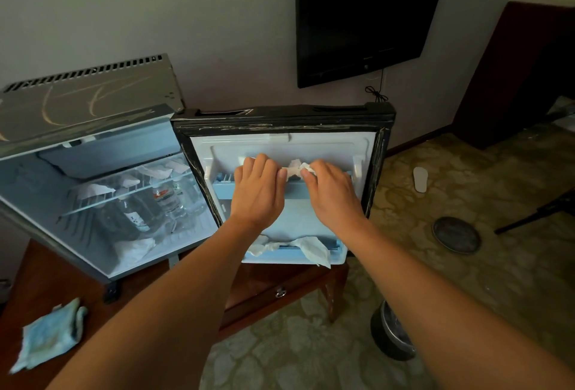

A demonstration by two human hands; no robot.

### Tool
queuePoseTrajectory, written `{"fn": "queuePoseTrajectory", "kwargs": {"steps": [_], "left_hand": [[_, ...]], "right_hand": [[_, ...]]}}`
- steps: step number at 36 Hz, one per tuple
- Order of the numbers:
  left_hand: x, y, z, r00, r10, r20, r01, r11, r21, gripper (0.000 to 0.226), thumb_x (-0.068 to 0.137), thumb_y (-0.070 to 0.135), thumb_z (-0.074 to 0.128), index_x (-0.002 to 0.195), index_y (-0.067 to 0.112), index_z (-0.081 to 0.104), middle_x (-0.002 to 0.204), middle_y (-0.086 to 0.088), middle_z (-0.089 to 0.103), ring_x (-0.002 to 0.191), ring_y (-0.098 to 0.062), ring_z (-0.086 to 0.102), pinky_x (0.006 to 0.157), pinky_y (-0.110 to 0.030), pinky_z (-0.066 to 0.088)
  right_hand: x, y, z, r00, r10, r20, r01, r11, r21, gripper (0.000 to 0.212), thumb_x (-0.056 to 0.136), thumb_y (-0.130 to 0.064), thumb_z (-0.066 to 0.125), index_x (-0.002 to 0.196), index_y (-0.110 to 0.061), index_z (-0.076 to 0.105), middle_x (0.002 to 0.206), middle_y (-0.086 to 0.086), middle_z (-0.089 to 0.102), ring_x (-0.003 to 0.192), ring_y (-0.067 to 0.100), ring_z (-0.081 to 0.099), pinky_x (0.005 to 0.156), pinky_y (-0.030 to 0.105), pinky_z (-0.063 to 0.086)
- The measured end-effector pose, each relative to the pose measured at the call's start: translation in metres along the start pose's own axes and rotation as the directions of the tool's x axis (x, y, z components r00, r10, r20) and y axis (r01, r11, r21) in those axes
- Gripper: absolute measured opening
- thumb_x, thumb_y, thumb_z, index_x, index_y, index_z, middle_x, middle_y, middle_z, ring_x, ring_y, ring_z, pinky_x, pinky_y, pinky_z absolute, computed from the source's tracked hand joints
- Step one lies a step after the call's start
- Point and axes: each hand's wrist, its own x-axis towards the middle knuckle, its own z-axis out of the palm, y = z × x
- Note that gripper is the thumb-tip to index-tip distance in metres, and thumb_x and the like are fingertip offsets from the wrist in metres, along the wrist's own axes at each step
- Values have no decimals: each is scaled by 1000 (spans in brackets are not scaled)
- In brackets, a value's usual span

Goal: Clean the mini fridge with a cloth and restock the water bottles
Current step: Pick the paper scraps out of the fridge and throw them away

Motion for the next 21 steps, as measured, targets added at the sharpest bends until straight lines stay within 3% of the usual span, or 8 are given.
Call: {"fn": "queuePoseTrajectory", "kwargs": {"steps": [3, 7, 12, 14, 17, 21], "left_hand": [[-3, 2, -11, 1000, 4, -24, -4, 1000, -6, 40, 106, 33, 29, 89, 7, 55, 90, -10, 53, 79, -28, 41, 73, -42, 32], [-7, 7, -24, 1000, -27, 8, 28, 997, -69, 45, 105, 38, 27, 89, 8, 57, 85, -8, 59, 77, -30, 49, 76, -39, 29], [-22, 20, -35, 999, -48, -1, 47, 985, -166, 38, 106, 37, 38, 91, 7, 55, 79, -12, 65, 70, -36, 55, 72, -38, 37], [-32, 27, -36, 998, -60, 8, 60, 978, -198, 31, 107, 33, 45, 96, 6, 55, 82, -14, 68, 74, -39, 57, 69, -40, 40], [-49, 37, -30, 995, -82, 65, 96, 961, -260, 35, 106, 41, 40, 108, 10, 55, 85, -8, 71, 81, -40, 60, 66, -42, 43], [-77, 56, -18, 989, -91, 115, 125, 934, -334, 36, 107, 43, 37, 117, 16, 57, 86, -10, 72, 85, -41, 66, 66, -44, 47]], "right_hand": [[-1, -3, -3, 1000, 11, 15, -12, 998, 67, 26, 107, -32, 43, 105, -11, 59, 101, 6, 64, 93, 26, 56, 80, 43, 44], [-10, -8, -5, 998, 10, -67, -3, 994, 112, 25, 108, -30, 43, 104, -11, 58, 102, 6, 64, 96, 27, 57, 85, 47, 44], [-34, -14, -7, 994, 29, -101, -9, 981, 194, 24, 107, -37, 41, 107, -16, 55, 99, -5, 55, 91, 17, 53, 68, 26, 39], [-46, -14, -9, 992, 69, -101, -46, 976, 213, 25, 107, -40, 39, 110, -19, 54, 101, -10, 52, 92, 13, 52, 68, 26, 38], [-68, -11, -13, 981, 163, -106, -131, 958, 255, 25, 107, -42, 38, 111, -22, 53, 104, -6, 57, 88, 11, 52, 64, 28, 40], [-102, -5, -19, 959, 275, -72, -243, 924, 294, 26, 108, -39, 38, 112, -19, 54, 103, 4, 62, 90, 21, 59, 71, 39, 48]]}}
